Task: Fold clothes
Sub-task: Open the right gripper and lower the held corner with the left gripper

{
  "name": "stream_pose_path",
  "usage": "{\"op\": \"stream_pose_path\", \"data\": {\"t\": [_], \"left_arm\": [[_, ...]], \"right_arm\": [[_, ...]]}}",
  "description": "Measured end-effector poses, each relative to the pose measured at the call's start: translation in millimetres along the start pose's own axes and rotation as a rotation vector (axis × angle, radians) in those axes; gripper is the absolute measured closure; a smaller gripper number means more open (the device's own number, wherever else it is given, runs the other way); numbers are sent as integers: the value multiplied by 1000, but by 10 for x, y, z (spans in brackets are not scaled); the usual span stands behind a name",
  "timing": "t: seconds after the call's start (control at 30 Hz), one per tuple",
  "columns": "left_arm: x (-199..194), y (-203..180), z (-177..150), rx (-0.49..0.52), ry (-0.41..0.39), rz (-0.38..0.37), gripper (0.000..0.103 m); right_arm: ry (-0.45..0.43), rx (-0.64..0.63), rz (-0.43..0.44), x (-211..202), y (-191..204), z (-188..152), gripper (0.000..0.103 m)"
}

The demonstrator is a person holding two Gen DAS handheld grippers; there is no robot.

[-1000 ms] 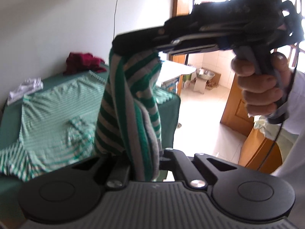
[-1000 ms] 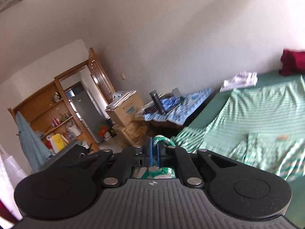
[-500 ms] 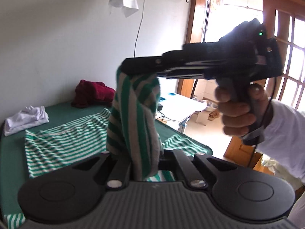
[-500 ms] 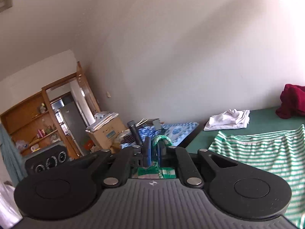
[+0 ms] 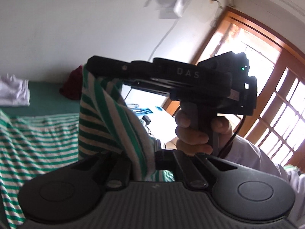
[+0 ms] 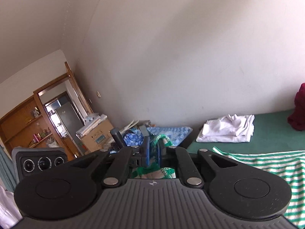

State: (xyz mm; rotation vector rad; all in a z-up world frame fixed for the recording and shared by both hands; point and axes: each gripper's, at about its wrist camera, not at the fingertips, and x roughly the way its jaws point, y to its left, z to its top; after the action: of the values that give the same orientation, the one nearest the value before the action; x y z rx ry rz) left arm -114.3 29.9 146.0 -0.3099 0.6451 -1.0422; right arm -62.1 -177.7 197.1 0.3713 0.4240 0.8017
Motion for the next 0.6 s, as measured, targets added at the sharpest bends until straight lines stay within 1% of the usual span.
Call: {"op": "stream_pose_path", "data": {"t": [0.13,0.23,0.3,0.33,0.4,0.43,0.47,0.5,0.53,0.6], "left_arm": [[272,376,-27,-103,28,53,103],[429,627,-46,-201,50,76,103],[533,777,-96,-247,63,107,103],[597,846,-122,-265,72,128,103],[746,990,-145,-306,85,172,103],[788,1057,-149,-323,90,192,103],[839,1112,-132,-337,95,213,103],[898,1154,-96,-351,96,233,103],[952,1189,-56,-363,94,252,103],[1095,1261,-9,-368,95,292,103]], "right_arm": [[89,42,-18,274,-301,8,94],[135,78,-34,446,-540,-59,94],[166,104,-45,551,-710,-121,93],[183,122,-47,598,-808,-148,91],[219,156,-55,693,-1008,-198,78],[242,173,-67,748,-1118,-211,66],[265,190,-79,803,-1227,-225,60],[288,208,-92,858,-1337,-239,58],[305,225,-108,893,-1446,-244,53],[304,262,-168,848,-1658,-204,51]]}}
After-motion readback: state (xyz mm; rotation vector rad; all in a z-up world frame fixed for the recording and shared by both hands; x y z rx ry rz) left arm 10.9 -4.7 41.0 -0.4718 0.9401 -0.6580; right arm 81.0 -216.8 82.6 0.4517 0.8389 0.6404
